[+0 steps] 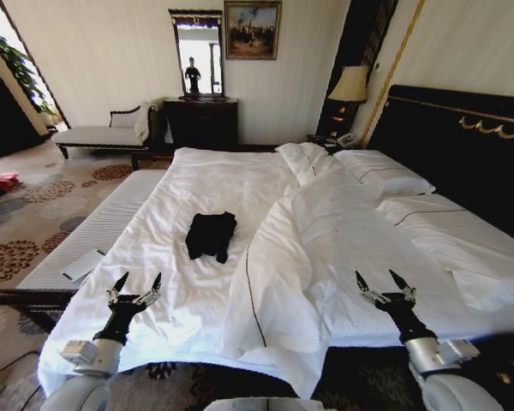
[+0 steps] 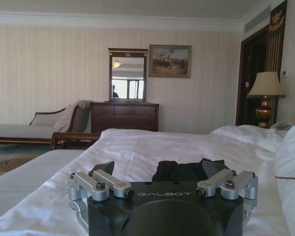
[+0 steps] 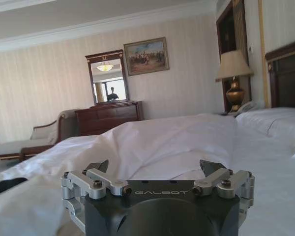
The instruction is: Fold the clothes on the bed.
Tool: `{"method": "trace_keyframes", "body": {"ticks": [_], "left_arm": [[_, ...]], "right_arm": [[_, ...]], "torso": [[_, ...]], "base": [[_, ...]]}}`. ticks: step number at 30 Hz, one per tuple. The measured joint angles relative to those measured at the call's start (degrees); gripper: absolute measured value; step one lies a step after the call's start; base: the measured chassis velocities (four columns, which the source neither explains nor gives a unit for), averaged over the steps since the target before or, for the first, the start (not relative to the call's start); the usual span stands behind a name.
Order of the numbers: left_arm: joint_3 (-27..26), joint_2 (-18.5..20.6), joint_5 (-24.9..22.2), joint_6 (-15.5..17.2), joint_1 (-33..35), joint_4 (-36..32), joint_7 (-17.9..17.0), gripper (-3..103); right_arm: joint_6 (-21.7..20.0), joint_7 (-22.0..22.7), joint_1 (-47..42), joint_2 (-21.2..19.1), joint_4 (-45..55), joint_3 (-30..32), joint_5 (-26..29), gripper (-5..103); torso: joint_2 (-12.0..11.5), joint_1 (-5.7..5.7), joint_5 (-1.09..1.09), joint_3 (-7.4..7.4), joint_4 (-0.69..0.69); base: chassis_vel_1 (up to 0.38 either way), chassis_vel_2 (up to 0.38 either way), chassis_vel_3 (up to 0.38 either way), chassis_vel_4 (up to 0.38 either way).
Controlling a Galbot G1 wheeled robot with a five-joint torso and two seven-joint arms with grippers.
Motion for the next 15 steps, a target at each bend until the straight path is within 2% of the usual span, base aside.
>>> {"method": "trace_keyframes", "body": {"ticks": [2, 3, 5, 10, 13, 15], "left_arm": [[0.0, 0.0, 0.0, 0.0, 0.0, 0.1, 0.0, 100], [0.0, 0.0, 0.0, -0.1, 0.0, 0.2, 0.0, 100], [-0.2, -0.1, -0.1, -0.2, 0.1, 0.3, 0.0, 100], [-0.4, -0.1, -0.2, -0.3, 0.2, 0.3, 0.0, 100], [-0.7, -0.1, -0.5, -0.4, 0.3, 0.3, 0.0, 100], [-0.7, -0.1, -0.5, -0.4, 0.4, 0.4, 0.0, 100]], "right_arm": [[-1.0, -0.1, -0.3, -0.1, 0.9, 0.0, 1.4, 100], [-3.0, -0.5, -1.3, -0.5, 3.0, -0.2, 4.2, 100], [-5.4, -0.7, -2.0, -1.5, 5.6, -1.1, 6.4, 100], [-8.0, 0.4, -2.1, -3.3, 7.0, -2.4, 8.4, 100], [-11.2, 2.6, -2.1, -7.1, 7.3, -4.1, 9.0, 100], [-11.7, 3.1, -2.0, -8.0, 7.3, -4.4, 9.1, 100]], "torso": [[0.0, 0.00, -0.01, 0.00, 0.00], [0.0, 0.00, -0.03, 0.00, -0.01], [0.0, 0.00, -0.05, 0.00, 0.00], [0.0, -0.01, -0.04, 0.00, 0.00], [0.0, 0.00, -0.01, 0.00, -0.01], [0.0, 0.00, -0.01, 0.00, 0.00]], "base": [[0.000, 0.000, 0.000, 0.000], [0.000, 0.000, 0.000, 0.000], [0.000, 0.000, 0.000, 0.000], [0.000, 0.000, 0.000, 0.000], [0.000, 0.000, 0.000, 0.000], [0.000, 0.000, 0.000, 0.000]]}}
